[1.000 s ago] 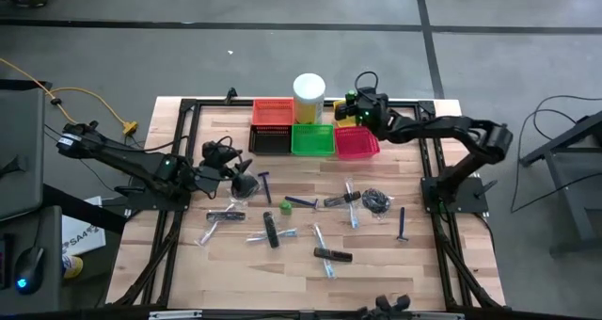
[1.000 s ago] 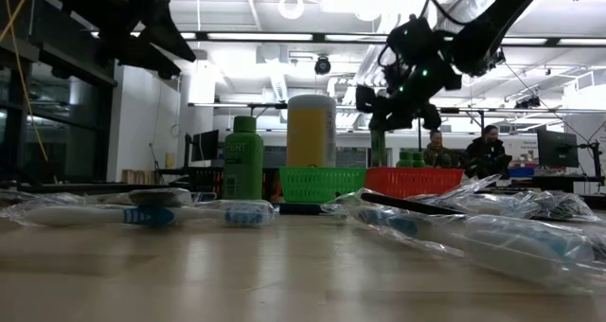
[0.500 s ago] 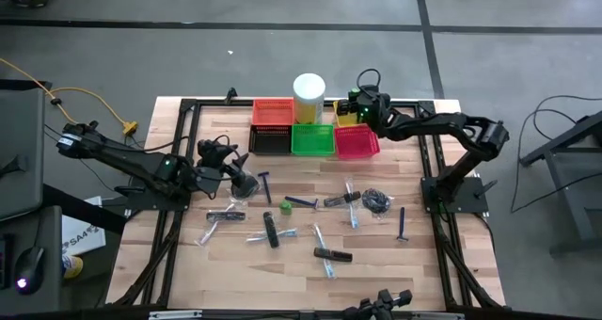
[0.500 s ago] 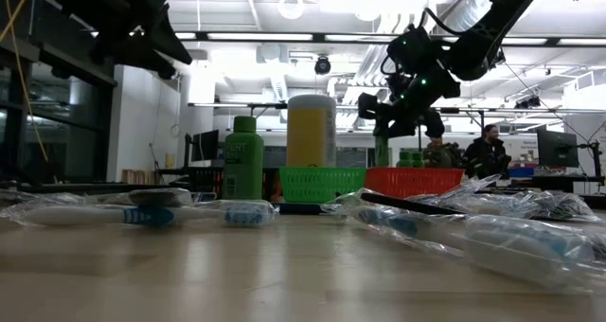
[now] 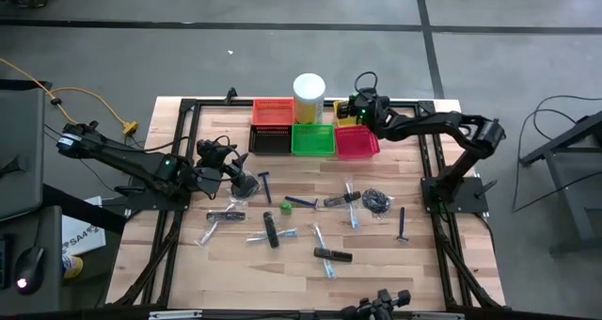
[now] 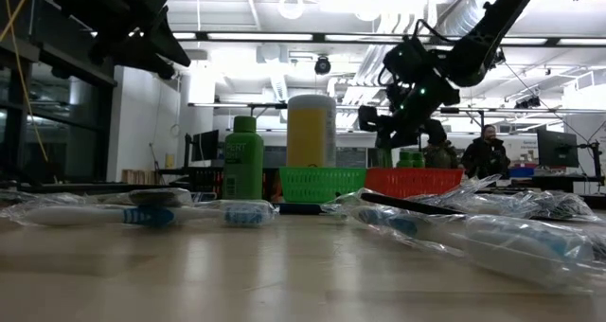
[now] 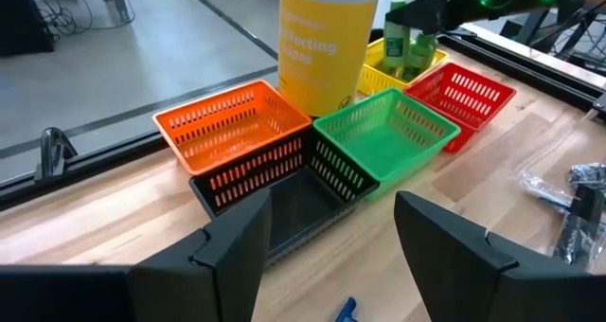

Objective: Pick & Place Travel size toiletries
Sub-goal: Put the green shampoo into the yellow bin

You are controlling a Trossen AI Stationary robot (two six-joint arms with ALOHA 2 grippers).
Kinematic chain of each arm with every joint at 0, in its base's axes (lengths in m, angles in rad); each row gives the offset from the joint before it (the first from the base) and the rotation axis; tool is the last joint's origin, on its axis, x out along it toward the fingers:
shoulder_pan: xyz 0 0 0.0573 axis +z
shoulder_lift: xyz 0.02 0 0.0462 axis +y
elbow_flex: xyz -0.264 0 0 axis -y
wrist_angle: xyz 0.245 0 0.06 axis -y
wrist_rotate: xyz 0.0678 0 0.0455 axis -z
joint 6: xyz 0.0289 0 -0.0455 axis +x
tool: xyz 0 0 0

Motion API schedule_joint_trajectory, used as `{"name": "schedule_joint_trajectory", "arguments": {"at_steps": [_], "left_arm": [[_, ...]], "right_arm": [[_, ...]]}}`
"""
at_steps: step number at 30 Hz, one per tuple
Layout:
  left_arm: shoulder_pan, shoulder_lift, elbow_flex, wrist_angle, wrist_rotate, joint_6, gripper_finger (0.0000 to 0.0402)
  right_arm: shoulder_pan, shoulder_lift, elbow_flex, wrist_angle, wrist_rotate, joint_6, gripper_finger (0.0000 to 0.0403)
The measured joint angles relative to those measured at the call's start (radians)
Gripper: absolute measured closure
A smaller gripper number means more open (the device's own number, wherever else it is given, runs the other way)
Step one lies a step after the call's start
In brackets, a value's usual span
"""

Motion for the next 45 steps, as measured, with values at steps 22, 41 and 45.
{"name": "schedule_joint_trajectory", "arguments": {"at_steps": [22,41,45], "left_arm": [[0.000,0.000,0.001,0.000,0.005,-0.019,0.0177],[0.000,0.000,0.001,0.000,0.007,-0.026,0.0177],[0.000,0.000,0.001,0.001,0.008,-0.030,0.0177]], "right_arm": [[-0.009,0.065,0.000,0.063,0.047,-0.054,0.0286],[-0.009,0.065,0.000,0.051,0.047,-0.063,0.0269],[-0.009,0.065,0.000,0.060,0.036,-0.063,0.0268]]}}
